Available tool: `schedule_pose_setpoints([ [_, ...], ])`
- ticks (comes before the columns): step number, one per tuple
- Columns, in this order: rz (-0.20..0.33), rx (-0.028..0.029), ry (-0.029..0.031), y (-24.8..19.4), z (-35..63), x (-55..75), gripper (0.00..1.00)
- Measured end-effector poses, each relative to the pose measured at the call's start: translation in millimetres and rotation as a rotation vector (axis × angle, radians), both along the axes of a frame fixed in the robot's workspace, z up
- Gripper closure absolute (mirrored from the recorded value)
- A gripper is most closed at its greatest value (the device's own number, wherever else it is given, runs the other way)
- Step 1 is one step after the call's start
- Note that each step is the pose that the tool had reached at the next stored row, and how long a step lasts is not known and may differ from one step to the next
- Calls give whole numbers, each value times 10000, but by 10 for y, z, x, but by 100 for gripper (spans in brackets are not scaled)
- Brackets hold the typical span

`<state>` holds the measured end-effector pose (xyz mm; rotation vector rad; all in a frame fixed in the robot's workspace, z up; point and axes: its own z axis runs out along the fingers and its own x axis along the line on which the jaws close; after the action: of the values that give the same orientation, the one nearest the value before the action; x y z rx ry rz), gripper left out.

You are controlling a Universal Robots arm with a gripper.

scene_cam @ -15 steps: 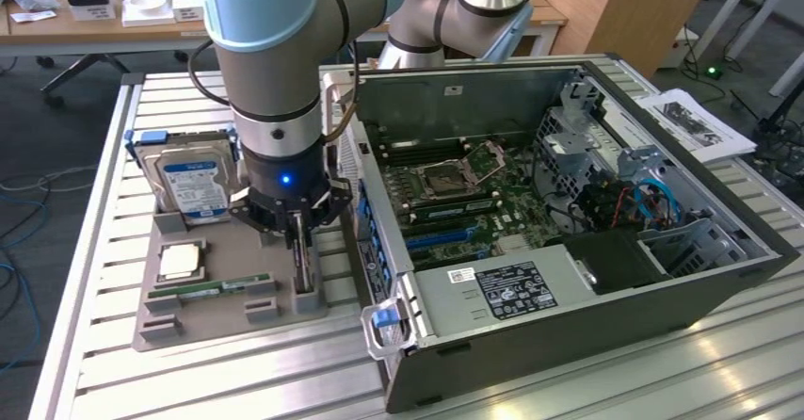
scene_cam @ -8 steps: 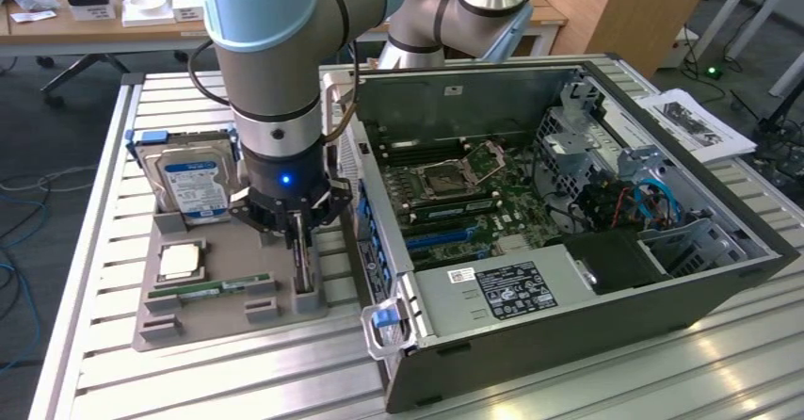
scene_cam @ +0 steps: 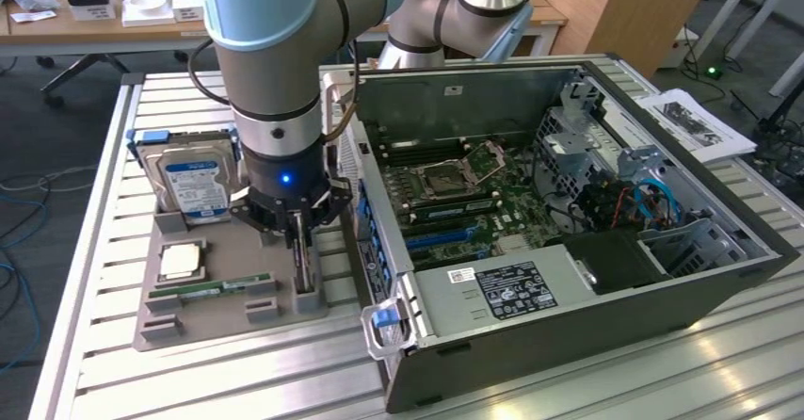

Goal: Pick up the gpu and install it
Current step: 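Pick up the gpu and move the gpu toward the slot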

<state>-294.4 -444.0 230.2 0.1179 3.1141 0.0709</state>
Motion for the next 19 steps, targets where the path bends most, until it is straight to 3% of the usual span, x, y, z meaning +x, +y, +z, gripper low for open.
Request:
schedule_pose_setpoints([
  [3,0,1,-1,0,154,0,73],
  [19,16,0,-27,2,607,0,73],
])
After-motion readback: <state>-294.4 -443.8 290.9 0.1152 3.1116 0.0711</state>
